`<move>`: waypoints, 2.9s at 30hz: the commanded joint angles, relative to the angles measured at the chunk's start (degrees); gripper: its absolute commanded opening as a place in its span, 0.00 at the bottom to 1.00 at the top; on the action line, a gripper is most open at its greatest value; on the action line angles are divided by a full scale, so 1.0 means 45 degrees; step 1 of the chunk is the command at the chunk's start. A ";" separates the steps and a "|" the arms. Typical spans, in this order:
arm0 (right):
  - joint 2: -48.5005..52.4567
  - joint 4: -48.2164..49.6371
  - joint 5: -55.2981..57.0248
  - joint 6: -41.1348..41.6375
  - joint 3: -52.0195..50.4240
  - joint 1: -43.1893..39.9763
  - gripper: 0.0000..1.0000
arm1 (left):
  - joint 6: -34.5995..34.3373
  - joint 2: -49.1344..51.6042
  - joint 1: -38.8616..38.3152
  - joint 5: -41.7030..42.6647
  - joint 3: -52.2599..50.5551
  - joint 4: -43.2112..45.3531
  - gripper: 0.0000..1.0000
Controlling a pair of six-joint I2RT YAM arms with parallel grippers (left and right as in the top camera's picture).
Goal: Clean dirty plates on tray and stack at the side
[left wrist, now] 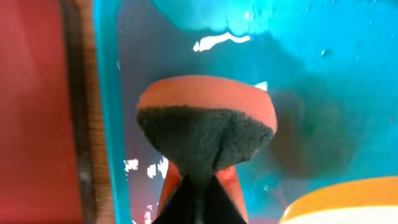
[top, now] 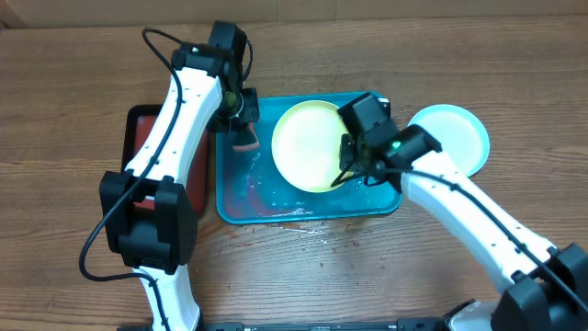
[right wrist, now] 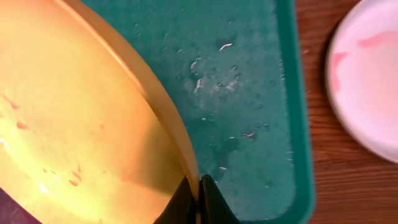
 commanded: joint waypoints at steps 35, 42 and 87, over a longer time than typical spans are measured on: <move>-0.0369 -0.1598 1.6135 0.2278 0.0151 0.4721 0.04 | 0.0282 0.0049 -0.0121 0.1093 -0.0787 0.0316 0.04; -0.0442 -0.1593 1.5922 0.2283 0.0151 0.4721 0.04 | 0.0282 0.0049 -0.0131 0.1093 -0.0787 0.0321 0.04; 0.0233 -0.0068 -0.1559 -0.0107 -0.0049 -0.9680 0.04 | 0.0282 0.0049 -0.0189 0.1088 -0.0787 0.0359 0.04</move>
